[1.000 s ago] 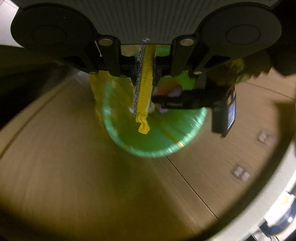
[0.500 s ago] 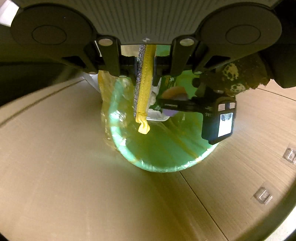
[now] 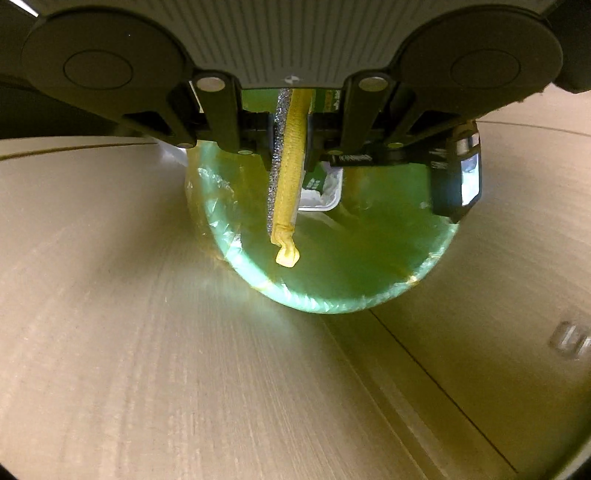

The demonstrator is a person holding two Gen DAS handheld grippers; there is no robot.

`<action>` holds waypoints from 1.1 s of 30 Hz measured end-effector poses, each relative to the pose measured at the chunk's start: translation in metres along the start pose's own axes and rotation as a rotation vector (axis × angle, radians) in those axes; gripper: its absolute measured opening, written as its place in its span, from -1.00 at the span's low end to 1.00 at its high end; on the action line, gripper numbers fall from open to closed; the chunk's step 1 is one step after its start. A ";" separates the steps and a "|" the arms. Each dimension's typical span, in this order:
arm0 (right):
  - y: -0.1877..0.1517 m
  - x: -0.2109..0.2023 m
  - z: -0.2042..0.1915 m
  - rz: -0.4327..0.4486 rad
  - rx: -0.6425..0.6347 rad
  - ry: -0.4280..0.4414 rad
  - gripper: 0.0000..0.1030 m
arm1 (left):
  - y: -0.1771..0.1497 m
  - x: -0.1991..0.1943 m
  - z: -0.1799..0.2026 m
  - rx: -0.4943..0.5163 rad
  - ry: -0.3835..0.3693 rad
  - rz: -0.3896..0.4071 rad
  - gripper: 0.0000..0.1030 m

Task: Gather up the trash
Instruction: 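Open both tools to drop the two sponges into the bin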

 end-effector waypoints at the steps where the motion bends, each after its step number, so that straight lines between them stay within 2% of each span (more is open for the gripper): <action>1: 0.002 0.003 0.000 -0.004 0.004 -0.010 -0.72 | -0.001 -0.001 0.001 -0.005 -0.032 0.009 0.40; 2: 0.003 0.006 0.000 -0.007 0.009 -0.014 -0.72 | -0.003 -0.003 0.000 -0.047 -0.109 0.024 0.43; 3: 0.005 0.010 0.000 -0.011 0.016 -0.019 -0.72 | -0.004 -0.006 0.001 -0.026 -0.097 0.038 0.42; 4: 0.007 0.014 -0.001 -0.014 0.020 -0.022 -0.72 | -0.004 -0.012 0.009 0.069 -0.017 0.063 0.39; 5: 0.009 0.015 -0.003 -0.014 0.021 -0.020 -0.72 | -0.005 -0.020 0.017 0.133 -0.019 0.113 0.39; 7: 0.012 0.021 -0.008 -0.016 0.015 -0.010 -0.72 | -0.008 -0.034 0.031 0.166 -0.134 0.183 0.43; 8: 0.015 0.023 -0.010 -0.021 0.012 -0.001 -0.72 | -0.011 -0.039 0.035 0.196 -0.130 0.196 0.42; 10: 0.020 0.030 -0.014 -0.026 0.009 0.013 -0.72 | -0.017 -0.048 0.041 0.272 -0.071 0.212 0.40; 15: 0.033 0.053 -0.027 -0.054 0.030 0.054 -0.72 | -0.031 -0.083 0.046 0.387 -0.042 0.298 0.40; 19: 0.040 0.080 -0.042 -0.128 0.034 0.127 -0.69 | -0.035 -0.094 0.054 0.520 0.011 0.299 0.40; 20: 0.039 0.089 -0.045 -0.163 0.029 0.140 -0.68 | -0.036 -0.094 0.054 0.529 0.016 0.293 0.40; 23: 0.034 0.113 -0.051 -0.276 0.043 0.172 -0.45 | -0.033 -0.100 0.052 0.514 0.016 0.317 0.40; 27: 0.021 0.123 -0.051 -0.319 0.042 0.166 -0.44 | -0.029 -0.113 0.056 0.514 0.001 0.367 0.40; 30: 0.013 0.128 -0.048 -0.347 0.024 0.131 -0.45 | -0.032 -0.128 0.061 0.575 0.025 0.382 0.36; 33: 0.012 0.129 -0.046 -0.353 0.045 0.127 -0.45 | -0.035 -0.124 0.063 0.634 0.060 0.381 0.36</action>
Point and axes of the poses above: each gripper's, at about its wrist camera, not at the fingertips, and x roughly the way its jaws point, z to its right, y to its top, the point moved 5 cm from there along x, roughly the way its jaws point, and after that the axes turned 6 degrees about x, right-handed, at the moved point
